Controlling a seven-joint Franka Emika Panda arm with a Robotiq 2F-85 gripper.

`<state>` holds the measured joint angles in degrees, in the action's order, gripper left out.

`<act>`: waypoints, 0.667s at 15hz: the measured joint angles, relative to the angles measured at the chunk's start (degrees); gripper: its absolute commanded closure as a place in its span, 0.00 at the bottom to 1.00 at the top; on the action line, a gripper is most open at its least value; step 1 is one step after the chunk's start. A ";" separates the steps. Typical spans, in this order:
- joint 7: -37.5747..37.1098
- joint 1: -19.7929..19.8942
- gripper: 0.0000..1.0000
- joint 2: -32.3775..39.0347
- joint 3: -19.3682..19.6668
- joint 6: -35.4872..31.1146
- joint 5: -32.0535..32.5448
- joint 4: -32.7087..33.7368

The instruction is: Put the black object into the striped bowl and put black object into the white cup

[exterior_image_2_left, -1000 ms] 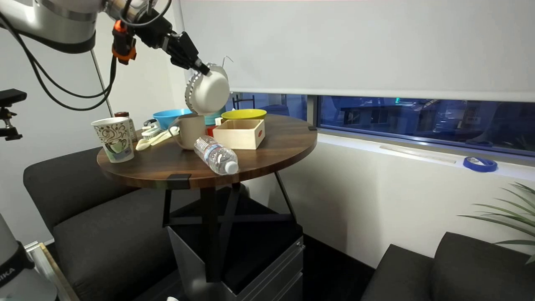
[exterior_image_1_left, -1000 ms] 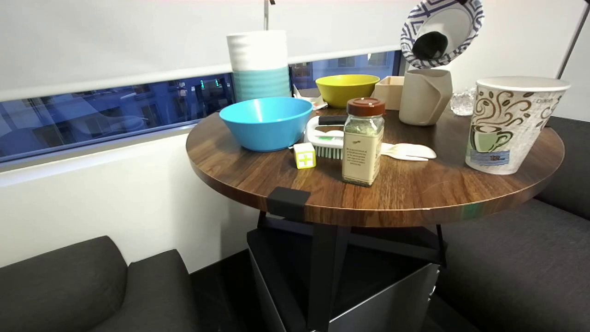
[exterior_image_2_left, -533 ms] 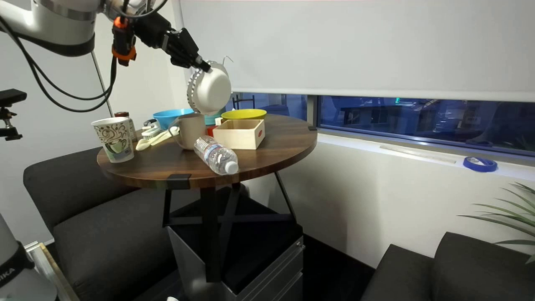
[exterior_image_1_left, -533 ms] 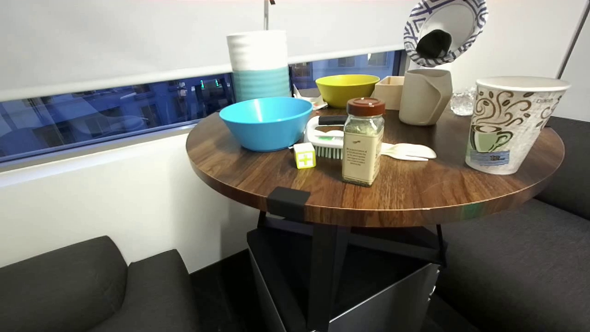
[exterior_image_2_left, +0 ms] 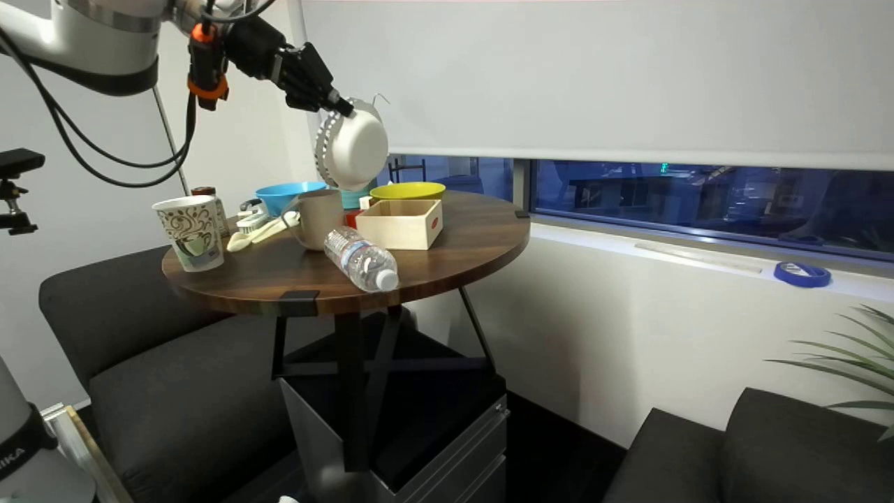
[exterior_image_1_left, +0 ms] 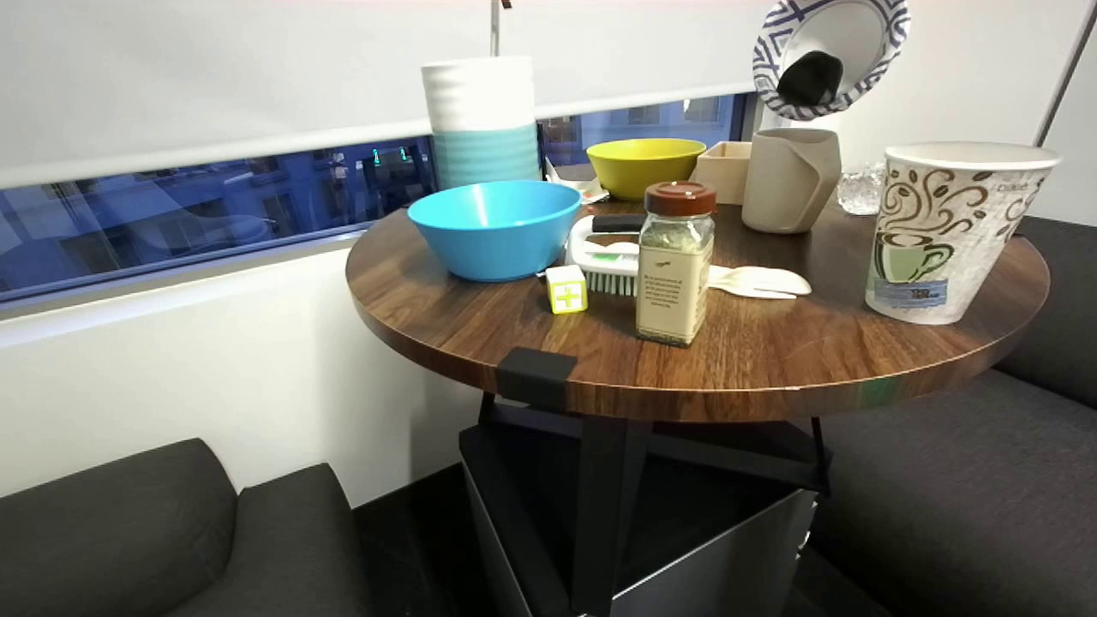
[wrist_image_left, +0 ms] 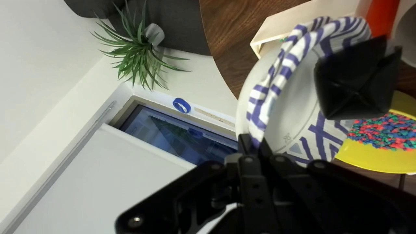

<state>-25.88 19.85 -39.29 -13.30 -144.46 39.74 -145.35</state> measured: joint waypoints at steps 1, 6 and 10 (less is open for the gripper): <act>0.03 -0.23 0.99 0.00 0.20 -0.24 0.00 -0.05; 0.41 -1.86 0.99 0.03 1.70 -1.80 0.00 -0.49; 1.53 -2.26 0.99 0.03 2.21 -2.97 0.00 -1.09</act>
<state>-24.35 17.59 -39.25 -11.08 -147.43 39.74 -146.44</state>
